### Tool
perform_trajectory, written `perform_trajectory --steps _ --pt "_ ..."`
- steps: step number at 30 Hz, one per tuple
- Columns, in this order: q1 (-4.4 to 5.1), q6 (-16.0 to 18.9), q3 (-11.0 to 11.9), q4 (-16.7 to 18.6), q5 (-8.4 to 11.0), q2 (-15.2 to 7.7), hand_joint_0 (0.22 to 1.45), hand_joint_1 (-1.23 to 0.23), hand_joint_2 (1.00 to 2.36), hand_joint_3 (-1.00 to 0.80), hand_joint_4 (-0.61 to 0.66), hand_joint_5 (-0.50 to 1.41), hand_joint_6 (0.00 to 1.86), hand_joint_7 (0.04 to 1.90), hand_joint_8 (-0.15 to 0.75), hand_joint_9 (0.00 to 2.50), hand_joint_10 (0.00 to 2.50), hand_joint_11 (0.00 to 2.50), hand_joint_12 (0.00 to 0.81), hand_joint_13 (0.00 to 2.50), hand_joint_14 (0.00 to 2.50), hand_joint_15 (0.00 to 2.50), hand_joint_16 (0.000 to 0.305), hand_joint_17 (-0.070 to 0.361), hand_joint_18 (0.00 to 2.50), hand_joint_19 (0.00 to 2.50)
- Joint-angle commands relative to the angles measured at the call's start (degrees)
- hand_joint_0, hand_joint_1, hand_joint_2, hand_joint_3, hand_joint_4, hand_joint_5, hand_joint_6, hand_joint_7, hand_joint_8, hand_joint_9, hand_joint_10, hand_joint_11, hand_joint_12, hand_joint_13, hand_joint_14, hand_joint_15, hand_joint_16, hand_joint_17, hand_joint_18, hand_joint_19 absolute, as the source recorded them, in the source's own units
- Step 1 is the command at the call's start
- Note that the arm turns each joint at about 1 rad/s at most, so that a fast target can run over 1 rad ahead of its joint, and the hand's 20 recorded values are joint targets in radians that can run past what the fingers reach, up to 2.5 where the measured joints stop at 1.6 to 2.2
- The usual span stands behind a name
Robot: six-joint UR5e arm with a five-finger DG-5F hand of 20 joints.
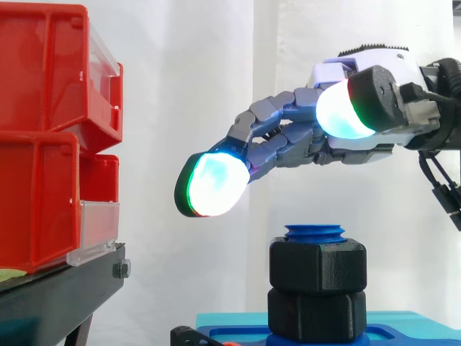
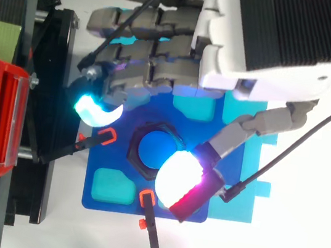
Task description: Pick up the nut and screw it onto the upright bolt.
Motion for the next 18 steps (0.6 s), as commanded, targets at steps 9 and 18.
perform_trajectory --steps 9,18 --pt "0.43 -0.1 -0.5 -2.1 -0.05 0.0 0.42 -0.23 1.00 -0.50 0.09 -0.19 0.50 0.55 0.222 0.32 0.00 0.00 0.367 0.00 0.00 0.00 0.055 0.124 0.00 0.00" --pt "0.43 -0.1 -2.0 -1.8 -0.23 0.0 0.42 -0.20 1.00 -0.50 0.14 -0.15 0.50 0.64 0.232 0.41 0.00 0.00 0.371 0.00 0.00 0.00 0.054 0.121 0.00 0.00"
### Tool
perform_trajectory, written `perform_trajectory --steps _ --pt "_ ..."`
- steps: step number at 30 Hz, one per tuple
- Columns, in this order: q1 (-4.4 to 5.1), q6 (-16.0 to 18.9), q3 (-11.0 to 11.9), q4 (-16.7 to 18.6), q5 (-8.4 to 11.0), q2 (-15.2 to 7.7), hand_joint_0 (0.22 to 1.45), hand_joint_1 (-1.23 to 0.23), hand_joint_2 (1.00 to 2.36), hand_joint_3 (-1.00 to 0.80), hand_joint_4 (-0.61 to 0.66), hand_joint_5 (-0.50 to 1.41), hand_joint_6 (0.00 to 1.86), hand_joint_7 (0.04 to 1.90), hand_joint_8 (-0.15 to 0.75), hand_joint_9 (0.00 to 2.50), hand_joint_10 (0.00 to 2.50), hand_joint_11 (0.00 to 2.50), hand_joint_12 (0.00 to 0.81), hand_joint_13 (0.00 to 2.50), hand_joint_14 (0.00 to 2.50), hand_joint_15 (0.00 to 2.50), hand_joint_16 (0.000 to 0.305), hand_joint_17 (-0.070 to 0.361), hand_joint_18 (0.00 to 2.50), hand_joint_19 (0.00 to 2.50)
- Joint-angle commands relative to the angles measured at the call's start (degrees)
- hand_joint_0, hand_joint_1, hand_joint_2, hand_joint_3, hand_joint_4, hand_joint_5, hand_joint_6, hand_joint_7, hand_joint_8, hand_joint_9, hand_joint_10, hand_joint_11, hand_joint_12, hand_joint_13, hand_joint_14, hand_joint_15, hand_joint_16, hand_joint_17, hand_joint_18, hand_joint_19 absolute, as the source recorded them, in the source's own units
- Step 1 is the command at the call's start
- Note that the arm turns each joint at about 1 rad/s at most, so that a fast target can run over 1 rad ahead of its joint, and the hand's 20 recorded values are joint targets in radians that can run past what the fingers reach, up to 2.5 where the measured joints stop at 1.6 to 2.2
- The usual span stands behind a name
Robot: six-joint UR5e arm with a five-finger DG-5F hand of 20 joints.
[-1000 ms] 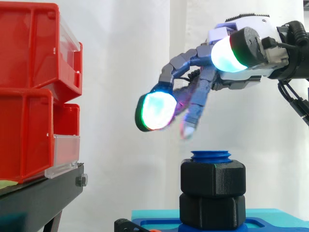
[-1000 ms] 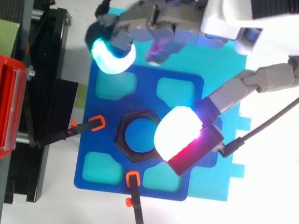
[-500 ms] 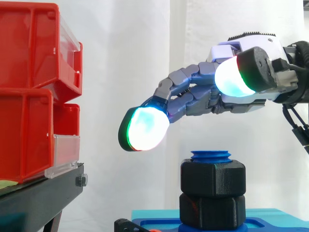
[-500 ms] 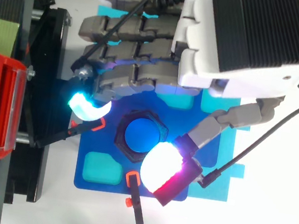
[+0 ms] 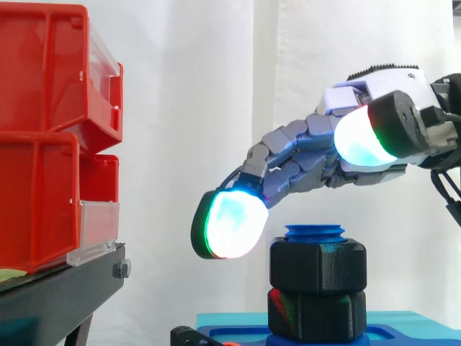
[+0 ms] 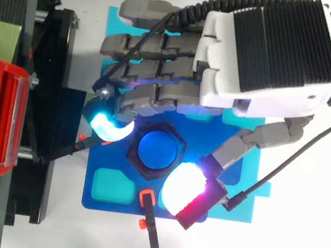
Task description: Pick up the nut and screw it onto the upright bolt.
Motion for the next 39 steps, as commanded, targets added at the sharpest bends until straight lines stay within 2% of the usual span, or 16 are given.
perform_trajectory --steps 1,8,16,21,24,29,35,39 --pt "-0.09 0.0 -0.6 0.3 -0.02 0.0 0.42 -0.20 1.00 -0.50 0.15 -0.15 0.50 0.64 0.233 0.41 0.00 0.00 0.371 0.00 0.00 0.00 0.054 0.121 0.00 0.00" --pt "-0.27 0.0 -0.6 0.5 -0.11 0.0 0.44 -0.20 1.00 -0.50 0.23 -0.05 0.50 0.93 0.250 0.63 0.00 0.00 0.363 0.13 0.00 0.00 0.048 0.107 0.00 0.00" --pt "-0.53 0.0 -0.6 0.9 -0.37 0.1 0.46 -0.21 1.00 -0.50 0.19 0.02 0.50 1.18 0.254 0.90 0.00 0.00 0.344 0.32 0.00 0.00 0.041 0.092 0.00 0.00" --pt "-0.97 0.0 -0.6 1.1 -0.99 0.0 0.47 -0.21 1.00 -0.50 0.18 0.06 0.50 1.30 0.256 1.20 0.00 0.00 0.325 0.54 0.00 0.00 0.036 0.081 0.18 0.00" --pt "-1.14 0.0 -0.6 1.2 -0.99 0.0 0.48 -0.22 1.00 -0.50 0.14 0.09 0.50 1.39 0.248 1.38 0.00 0.00 0.297 0.71 0.00 0.00 0.033 0.075 0.42 0.00" --pt "-1.58 -0.7 -0.5 1.1 -0.99 0.0 0.49 -0.23 1.00 -0.50 0.11 0.11 0.50 1.46 0.231 1.57 0.00 0.02 0.269 0.90 0.00 0.00 0.030 0.068 0.66 0.09" --pt "-1.85 -0.9 -0.5 1.1 -0.99 0.1 0.50 -0.24 1.00 -0.50 0.10 0.10 0.56 1.36 0.237 1.84 0.00 0.13 0.223 1.11 0.00 0.00 0.026 0.058 0.93 0.20" --pt "-2.11 -0.9 -0.5 1.0 -1.17 0.0 0.49 -0.24 1.00 -0.50 0.08 0.10 0.56 1.36 0.252 1.84 0.01 0.13 0.227 1.14 0.00 0.00 0.027 0.060 0.93 0.20"
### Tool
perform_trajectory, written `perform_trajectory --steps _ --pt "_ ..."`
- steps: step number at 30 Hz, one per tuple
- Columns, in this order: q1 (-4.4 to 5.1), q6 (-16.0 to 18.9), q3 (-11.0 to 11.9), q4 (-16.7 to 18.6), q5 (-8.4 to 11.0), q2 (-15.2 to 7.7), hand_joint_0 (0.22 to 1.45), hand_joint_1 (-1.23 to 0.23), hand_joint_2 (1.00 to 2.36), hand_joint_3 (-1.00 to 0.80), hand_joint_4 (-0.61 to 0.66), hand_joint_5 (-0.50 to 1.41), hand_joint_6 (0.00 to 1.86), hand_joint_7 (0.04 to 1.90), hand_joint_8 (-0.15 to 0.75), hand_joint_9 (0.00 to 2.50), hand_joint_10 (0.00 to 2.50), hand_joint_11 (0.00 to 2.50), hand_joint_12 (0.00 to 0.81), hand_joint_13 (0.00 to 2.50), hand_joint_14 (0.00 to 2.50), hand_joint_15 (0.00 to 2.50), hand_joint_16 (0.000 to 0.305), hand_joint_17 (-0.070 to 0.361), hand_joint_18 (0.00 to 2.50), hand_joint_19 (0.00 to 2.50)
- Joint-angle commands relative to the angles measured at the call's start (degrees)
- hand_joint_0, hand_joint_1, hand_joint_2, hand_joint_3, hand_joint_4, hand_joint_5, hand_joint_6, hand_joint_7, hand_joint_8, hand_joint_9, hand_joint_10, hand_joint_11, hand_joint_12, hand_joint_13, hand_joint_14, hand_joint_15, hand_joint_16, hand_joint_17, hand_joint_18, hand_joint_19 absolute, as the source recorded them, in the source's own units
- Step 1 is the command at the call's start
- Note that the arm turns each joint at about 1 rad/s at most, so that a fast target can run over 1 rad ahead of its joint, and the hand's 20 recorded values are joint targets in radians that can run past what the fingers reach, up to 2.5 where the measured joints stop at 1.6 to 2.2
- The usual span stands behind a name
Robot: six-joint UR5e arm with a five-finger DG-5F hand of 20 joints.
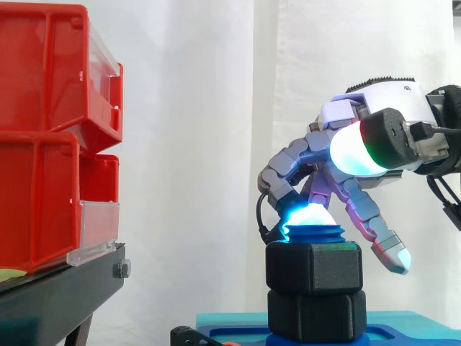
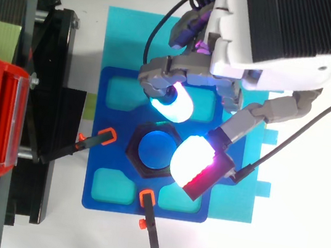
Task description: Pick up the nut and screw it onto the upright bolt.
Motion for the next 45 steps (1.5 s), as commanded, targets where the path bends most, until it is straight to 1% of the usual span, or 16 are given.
perform_trajectory --steps 1,2,4,6,8,15,19,20,22,25,26,30,33,36,42,45 --pt "-0.27 0.0 0.0 -0.1 -0.40 0.0 0.49 -0.24 1.00 -0.50 0.08 0.09 0.55 1.37 0.247 1.84 0.00 0.13 0.234 1.11 0.00 0.00 0.027 0.061 0.91 0.19" --pt "-0.27 0.0 0.0 -0.1 -0.49 0.0 0.49 -0.23 1.00 -0.50 0.09 0.09 0.53 1.41 0.265 1.75 0.00 0.12 0.251 1.07 0.00 0.00 0.029 0.065 0.85 0.18" --pt "-0.44 0.0 0.1 -0.1 -0.76 0.0 0.49 -0.23 1.00 -0.50 0.12 0.06 0.50 1.36 0.274 1.64 0.00 0.12 0.282 0.99 0.00 0.00 0.032 0.073 0.74 0.17" --pt "-0.44 0.0 0.4 -0.2 -0.76 0.0 0.48 -0.23 1.00 -0.50 0.21 -0.01 0.51 1.11 0.287 1.42 0.00 0.11 0.329 0.84 0.00 0.01 0.039 0.088 0.63 0.18" --pt "-0.71 -0.1 1.2 -0.9 -0.93 0.0 0.47 -0.24 1.00 -0.50 0.24 -0.04 0.50 0.99 0.290 1.32 0.00 0.08 0.341 0.79 0.00 0.01 0.041 0.092 0.59 0.18" --pt "-1.41 -1.7 4.7 -3.1 -1.81 -0.1 0.46 -0.27 1.00 -0.50 0.22 -0.11 0.50 0.76 0.288 1.14 0.00 0.02 0.361 0.68 0.00 0.00 0.047 0.106 0.48 0.15" --pt "-1.50 -1.7 4.7 -2.9 -1.81 -0.1 0.45 -0.28 1.00 -0.50 0.21 -0.12 0.50 0.71 0.285 1.08 0.00 0.00 0.371 0.64 0.00 0.00 0.049 0.110 0.45 0.16" --pt "-1.15 -1.7 4.7 -2.7 -1.63 0.0 0.45 -0.28 1.00 -0.50 0.20 -0.13 0.50 0.70 0.285 1.06 0.00 0.00 0.372 0.62 0.00 0.00 0.050 0.113 0.43 0.16" --pt "-1.06 -1.7 4.7 -2.4 -1.63 -0.1 0.45 -0.29 1.00 -0.50 0.19 -0.13 0.50 0.68 0.282 1.01 0.00 0.00 0.375 0.59 0.00 0.00 0.051 0.115 0.39 0.16" --pt "-0.44 -1.6 4.6 -2.2 -1.11 -0.1 0.44 -0.29 1.00 -0.50 0.15 -0.16 0.50 0.63 0.273 0.85 0.00 0.00 0.379 0.43 0.00 0.00 0.054 0.121 0.21 0.08" --pt "-0.18 -1.5 4.5 -2.2 -0.84 -0.1 0.44 -0.30 1.00 -0.50 0.12 -0.17 0.50 0.60 0.259 0.72 0.00 0.00 0.388 0.32 0.00 0.00 0.056 0.125 0.04 0.01" --pt "0.52 -1.5 4.3 -2.2 0.04 -0.1 0.42 -0.26 1.00 -0.50 0.09 -0.20 0.50 0.57 0.245 0.41 0.00 0.00 0.387 0.02 0.00 0.00 0.059 0.133 0.00 0.00" --pt "1.23 -1.2 2.3 -0.8 0.91 -0.1 0.42 -0.25 1.00 -0.50 0.09 -0.20 0.50 0.56 0.243 0.35 0.00 0.00 0.389 0.00 0.00 0.00 0.061 0.137 0.00 0.00" --pt "1.58 -0.5 1.1 0.6 1.00 -0.1 0.41 -0.24 1.00 -0.50 0.09 -0.20 0.50 0.56 0.236 0.31 0.00 0.00 0.387 0.00 0.00 0.00 0.062 0.140 0.00 0.00" --pt "2.02 0.3 -0.4 1.6 1.35 -0.1 0.41 -0.21 1.00 -0.50 0.10 -0.19 0.50 0.57 0.234 0.29 0.00 0.00 0.387 0.00 0.00 0.00 0.063 0.143 0.00 0.00" --pt "2.10 0.3 -0.4 1.5 1.35 -0.1 0.41 -0.21 1.00 -0.50 0.11 -0.19 0.50 0.57 0.235 0.29 0.00 0.00 0.388 0.00 0.00 0.00 0.064 0.143 0.00 0.00"
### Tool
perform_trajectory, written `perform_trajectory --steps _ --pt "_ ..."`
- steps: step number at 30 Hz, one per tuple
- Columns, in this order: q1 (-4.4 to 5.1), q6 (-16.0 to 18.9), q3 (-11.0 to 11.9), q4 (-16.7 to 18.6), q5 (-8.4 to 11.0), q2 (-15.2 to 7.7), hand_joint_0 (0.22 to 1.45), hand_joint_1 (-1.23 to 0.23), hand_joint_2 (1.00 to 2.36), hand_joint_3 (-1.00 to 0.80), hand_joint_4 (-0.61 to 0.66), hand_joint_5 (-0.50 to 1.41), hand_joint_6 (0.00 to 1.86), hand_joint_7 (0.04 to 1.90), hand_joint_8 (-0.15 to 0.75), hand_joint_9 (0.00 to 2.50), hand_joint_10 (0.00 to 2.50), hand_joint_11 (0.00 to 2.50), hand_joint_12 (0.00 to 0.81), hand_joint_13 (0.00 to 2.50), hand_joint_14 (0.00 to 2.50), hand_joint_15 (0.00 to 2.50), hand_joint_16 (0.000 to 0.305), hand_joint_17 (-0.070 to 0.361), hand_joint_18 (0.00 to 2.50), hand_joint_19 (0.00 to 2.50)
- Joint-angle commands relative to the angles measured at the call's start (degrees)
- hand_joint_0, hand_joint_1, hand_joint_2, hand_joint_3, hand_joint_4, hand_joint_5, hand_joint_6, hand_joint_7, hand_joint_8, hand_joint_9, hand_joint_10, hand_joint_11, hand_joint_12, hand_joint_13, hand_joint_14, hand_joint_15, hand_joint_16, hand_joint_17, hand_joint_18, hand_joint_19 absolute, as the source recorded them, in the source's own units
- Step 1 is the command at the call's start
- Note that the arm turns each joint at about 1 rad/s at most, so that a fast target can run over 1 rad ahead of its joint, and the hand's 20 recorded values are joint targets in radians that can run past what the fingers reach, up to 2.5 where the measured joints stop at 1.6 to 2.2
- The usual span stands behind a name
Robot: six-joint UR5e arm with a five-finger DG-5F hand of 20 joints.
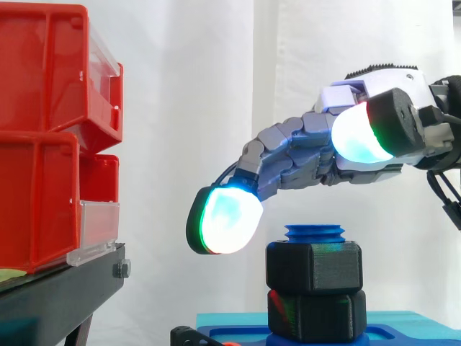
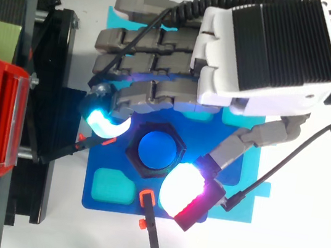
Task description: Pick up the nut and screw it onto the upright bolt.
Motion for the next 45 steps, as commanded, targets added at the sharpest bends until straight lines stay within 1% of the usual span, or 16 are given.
perform_trajectory --steps 1,5,8,11,15,23,24,28,30,34,35,36,37,38,41,45 --pt "0.11 0.1 -0.3 0.0 0.08 0.0 0.41 -0.21 1.00 -0.50 0.11 -0.19 0.50 0.58 0.235 0.29 0.00 0.00 0.388 0.00 0.00 0.00 0.064 0.143 0.00 0.00" --pt "0.11 0.0 -0.3 -0.2 0.08 0.0 0.41 -0.20 1.00 -0.50 0.12 -0.18 0.50 0.60 0.239 0.32 0.00 0.00 0.390 0.00 0.00 0.00 0.064 0.144 0.00 0.00" --pt "0.11 0.0 -0.3 -0.3 0.08 0.0 0.42 -0.20 1.00 -0.50 0.15 -0.15 0.50 0.67 0.249 0.36 0.00 0.00 0.391 0.00 0.00 0.00 0.062 0.140 0.00 0.00" --pt "0.02 0.0 -0.3 -0.5 0.08 0.0 0.42 -0.20 1.00 -0.50 0.20 -0.11 0.50 0.81 0.265 0.45 0.00 0.00 0.391 0.00 0.00 0.00 0.059 0.133 0.00 0.00" --pt "-0.33 0.0 -0.3 -0.5 -0.18 0.0 0.43 -0.23 1.00 -0.50 0.24 -0.07 0.50 0.95 0.273 0.61 0.00 0.00 0.383 0.14 0.00 0.00 0.053 0.120 0.00 0.00" --pt "-0.59 -0.1 -0.3 -0.3 -0.45 0.0 0.46 -0.24 1.00 -0.50 0.21 0.00 0.50 1.17 0.294 0.92 0.00 0.00 0.367 0.41 0.00 0.00 0.043 0.097 0.02 0.00" --pt "-0.68 -0.1 -0.3 -0.3 -0.53 0.0 0.46 -0.24 1.00 -0.50 0.19 0.01 0.50 1.23 0.297 0.99 0.00 0.00 0.364 0.45 0.00 0.00 0.042 0.094 0.07 0.00" --pt "-1.03 -0.1 -0.3 -0.4 -0.71 0.0 0.47 -0.25 1.00 -0.50 0.17 0.03 0.50 1.29 0.295 1.17 0.00 0.04 0.349 0.59 0.00 0.00 0.040 0.089 0.22 0.00" --pt "-1.12 -0.3 -0.3 -0.3 -0.97 0.0 0.48 -0.26 1.00 -0.50 0.17 0.05 0.50 1.32 0.288 1.31 0.00 0.07 0.340 0.70 0.00 0.00 0.037 0.084 0.36 0.00" --pt "-1.47 -0.7 -0.3 -0.3 -1.32 0.0 0.48 -0.26 1.00 -0.50 0.16 0.07 0.50 1.37 0.276 1.43 0.00 0.09 0.324 0.83 0.00 0.00 0.035 0.080 0.46 0.00" --pt "-1.74 -0.9 -0.3 -0.4 -1.41 0.0 0.49 -0.26 1.00 -0.50 0.15 0.08 0.50 1.38 0.273 1.49 0.00 0.11 0.319 0.88 0.00 0.00 0.035 0.078 0.52 0.00" --pt "-1.74 -0.9 -0.3 -0.3 -1.41 0.0 0.49 -0.26 1.00 -0.50 0.14 0.09 0.50 1.43 0.267 1.63 0.01 0.15 0.303 1.00 0.00 0.03 0.033 0.074 0.66 0.05" --pt "-1.82 -0.9 -0.3 -0.3 -1.50 0.0 0.49 -0.26 1.00 -0.50 0.12 0.10 0.50 1.45 0.269 1.70 0.01 0.18 0.292 1.06 0.00 0.04 0.032 0.073 0.72 0.09" --pt "-1.82 -1.0 -0.3 -0.3 -1.59 0.0 0.50 -0.26 1.00 -0.50 0.10 0.09 0.56 1.34 0.262 1.84 0.01 0.25 0.271 1.21 0.00 0.08 0.029 0.066 0.89 0.18" --pt "-2.09 -1.2 -0.3 -0.3 -1.94 0.0 0.50 -0.26 1.00 -0.50 0.09 0.09 0.60 1.26 0.272 2.06 0.02 0.42 0.243 1.36 0.00 0.12 0.026 0.059 1.07 0.26" --pt "-2.26 -1.2 -0.3 -0.3 -2.03 0.0 0.50 -0.26 1.00 -0.50 0.09 0.09 0.61 1.26 0.283 2.16 0.02 0.50 0.258 1.44 0.00 0.13 0.026 0.058 1.10 0.26"
